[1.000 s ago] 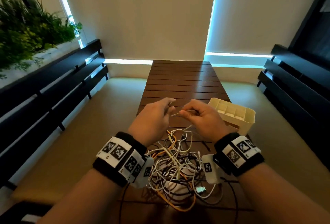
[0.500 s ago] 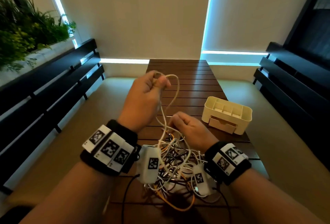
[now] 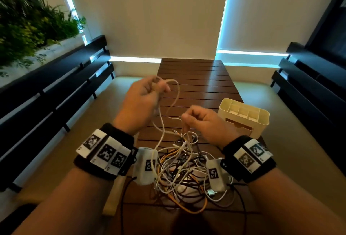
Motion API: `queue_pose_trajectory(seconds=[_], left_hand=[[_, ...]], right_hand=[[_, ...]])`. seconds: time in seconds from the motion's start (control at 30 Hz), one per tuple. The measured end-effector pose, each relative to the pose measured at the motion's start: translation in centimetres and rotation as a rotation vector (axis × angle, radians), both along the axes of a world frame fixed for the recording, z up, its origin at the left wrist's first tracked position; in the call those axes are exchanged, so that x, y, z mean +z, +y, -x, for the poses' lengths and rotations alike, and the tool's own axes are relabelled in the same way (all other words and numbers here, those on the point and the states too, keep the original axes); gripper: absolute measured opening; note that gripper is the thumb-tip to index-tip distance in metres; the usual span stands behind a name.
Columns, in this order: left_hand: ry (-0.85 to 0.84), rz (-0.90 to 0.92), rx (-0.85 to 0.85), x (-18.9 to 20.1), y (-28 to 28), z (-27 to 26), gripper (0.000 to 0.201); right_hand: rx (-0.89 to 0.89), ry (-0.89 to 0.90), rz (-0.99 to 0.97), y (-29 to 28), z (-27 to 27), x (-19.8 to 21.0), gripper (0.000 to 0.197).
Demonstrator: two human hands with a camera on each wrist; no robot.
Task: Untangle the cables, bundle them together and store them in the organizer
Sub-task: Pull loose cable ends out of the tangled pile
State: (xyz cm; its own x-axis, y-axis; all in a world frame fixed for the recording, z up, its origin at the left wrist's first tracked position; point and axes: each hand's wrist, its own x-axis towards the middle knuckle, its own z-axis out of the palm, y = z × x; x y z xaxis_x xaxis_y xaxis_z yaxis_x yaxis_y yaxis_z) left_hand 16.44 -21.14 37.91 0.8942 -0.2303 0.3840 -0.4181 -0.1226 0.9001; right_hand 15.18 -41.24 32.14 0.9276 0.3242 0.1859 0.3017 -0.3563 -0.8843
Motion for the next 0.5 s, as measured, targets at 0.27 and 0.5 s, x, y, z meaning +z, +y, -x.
queue_pose_trajectory(seconds=[0.27,0.5], left_hand=[[0.129,-0.082,-0.064,-0.3,0.9,0.5,0.027],[0.037,-0.098,-0.077,0.6,-0.1,2.2,0.023]], right_hand=[[-0.116,-0.011,-0.154,1.2,0.4,-1.2,0.029],[0.064,0.012,-0.313,1.9,0.6,0.2,0.015]])
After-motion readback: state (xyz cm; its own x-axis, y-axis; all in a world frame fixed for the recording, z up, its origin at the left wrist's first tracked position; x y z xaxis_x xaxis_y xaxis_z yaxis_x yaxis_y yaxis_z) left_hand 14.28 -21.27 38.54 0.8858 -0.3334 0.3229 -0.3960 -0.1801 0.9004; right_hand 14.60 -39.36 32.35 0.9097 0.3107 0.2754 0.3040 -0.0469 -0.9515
